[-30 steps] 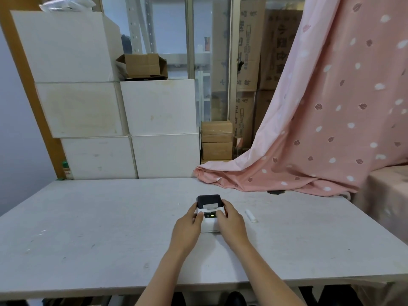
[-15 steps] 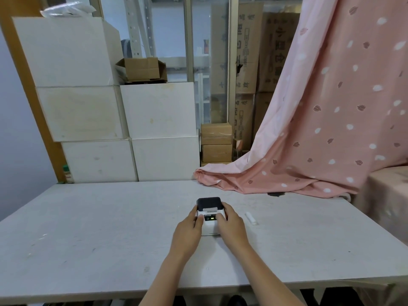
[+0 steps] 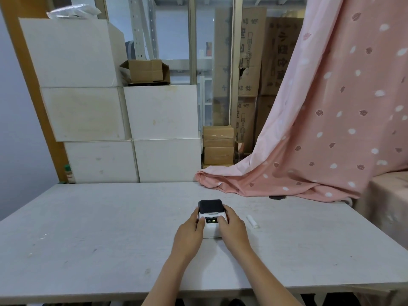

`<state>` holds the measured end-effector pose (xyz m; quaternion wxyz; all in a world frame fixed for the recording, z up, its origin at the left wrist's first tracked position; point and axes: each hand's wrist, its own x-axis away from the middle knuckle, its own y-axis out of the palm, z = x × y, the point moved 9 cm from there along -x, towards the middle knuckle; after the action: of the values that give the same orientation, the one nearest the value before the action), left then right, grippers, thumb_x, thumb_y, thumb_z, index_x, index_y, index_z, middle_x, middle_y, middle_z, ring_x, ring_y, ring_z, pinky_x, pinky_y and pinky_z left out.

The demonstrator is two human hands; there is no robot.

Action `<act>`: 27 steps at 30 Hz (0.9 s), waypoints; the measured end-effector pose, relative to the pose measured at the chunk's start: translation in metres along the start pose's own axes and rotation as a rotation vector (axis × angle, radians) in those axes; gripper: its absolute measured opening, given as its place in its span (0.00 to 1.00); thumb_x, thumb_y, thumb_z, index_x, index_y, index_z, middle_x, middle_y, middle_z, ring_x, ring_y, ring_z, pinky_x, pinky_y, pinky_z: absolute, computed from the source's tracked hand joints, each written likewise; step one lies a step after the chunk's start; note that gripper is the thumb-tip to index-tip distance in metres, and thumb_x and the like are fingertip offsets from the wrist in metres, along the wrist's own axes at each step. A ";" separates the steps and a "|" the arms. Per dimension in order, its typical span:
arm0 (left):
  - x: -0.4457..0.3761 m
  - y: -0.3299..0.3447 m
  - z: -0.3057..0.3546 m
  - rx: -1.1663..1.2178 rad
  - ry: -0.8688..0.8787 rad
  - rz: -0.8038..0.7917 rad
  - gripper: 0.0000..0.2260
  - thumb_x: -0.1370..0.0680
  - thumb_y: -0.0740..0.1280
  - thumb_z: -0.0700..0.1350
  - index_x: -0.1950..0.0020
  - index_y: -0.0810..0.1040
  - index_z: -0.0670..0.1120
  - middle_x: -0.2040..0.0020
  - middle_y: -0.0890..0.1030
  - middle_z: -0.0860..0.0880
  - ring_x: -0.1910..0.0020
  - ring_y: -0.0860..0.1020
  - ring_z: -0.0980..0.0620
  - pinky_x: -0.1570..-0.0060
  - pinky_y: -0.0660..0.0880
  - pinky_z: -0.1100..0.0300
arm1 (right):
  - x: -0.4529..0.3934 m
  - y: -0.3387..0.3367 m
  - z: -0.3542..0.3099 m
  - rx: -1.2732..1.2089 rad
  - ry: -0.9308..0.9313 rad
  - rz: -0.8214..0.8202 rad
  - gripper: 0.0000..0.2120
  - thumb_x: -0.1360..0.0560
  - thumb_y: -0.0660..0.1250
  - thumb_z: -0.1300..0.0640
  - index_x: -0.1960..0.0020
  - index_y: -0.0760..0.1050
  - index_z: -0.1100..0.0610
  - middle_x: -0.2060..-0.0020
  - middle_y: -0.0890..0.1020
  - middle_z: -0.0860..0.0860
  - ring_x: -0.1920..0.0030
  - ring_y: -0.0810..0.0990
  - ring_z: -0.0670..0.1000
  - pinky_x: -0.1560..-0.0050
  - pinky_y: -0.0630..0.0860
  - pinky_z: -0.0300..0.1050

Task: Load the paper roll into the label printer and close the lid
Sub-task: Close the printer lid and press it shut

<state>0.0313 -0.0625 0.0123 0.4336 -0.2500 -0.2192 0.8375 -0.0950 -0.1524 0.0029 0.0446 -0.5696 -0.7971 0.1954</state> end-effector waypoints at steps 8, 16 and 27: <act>0.002 -0.002 0.004 0.018 0.015 -0.001 0.20 0.15 0.54 0.50 0.24 0.62 0.61 0.50 0.78 0.59 0.52 0.77 0.57 0.52 0.72 0.60 | 0.003 0.000 -0.003 -0.011 0.003 -0.011 0.22 0.21 0.60 0.59 0.28 0.72 0.49 0.53 0.81 0.40 0.54 0.80 0.40 0.54 0.78 0.39; 0.002 -0.001 0.003 0.013 0.019 -0.001 0.20 0.16 0.54 0.50 0.24 0.62 0.63 0.50 0.81 0.57 0.52 0.79 0.55 0.54 0.73 0.60 | 0.003 -0.001 0.000 -0.067 0.042 -0.030 0.22 0.22 0.60 0.57 0.30 0.73 0.44 0.49 0.82 0.39 0.50 0.81 0.42 0.47 0.82 0.49; 0.000 -0.001 0.003 -0.011 0.023 -0.001 0.20 0.16 0.53 0.51 0.24 0.61 0.64 0.48 0.80 0.58 0.51 0.78 0.54 0.53 0.72 0.60 | 0.005 -0.002 -0.001 -0.090 0.045 -0.046 0.21 0.23 0.60 0.57 0.32 0.75 0.44 0.49 0.84 0.40 0.49 0.81 0.41 0.53 0.78 0.39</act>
<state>0.0300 -0.0622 0.0149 0.4349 -0.2618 -0.2187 0.8333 -0.0979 -0.1481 0.0035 0.0414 -0.5566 -0.8170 0.1452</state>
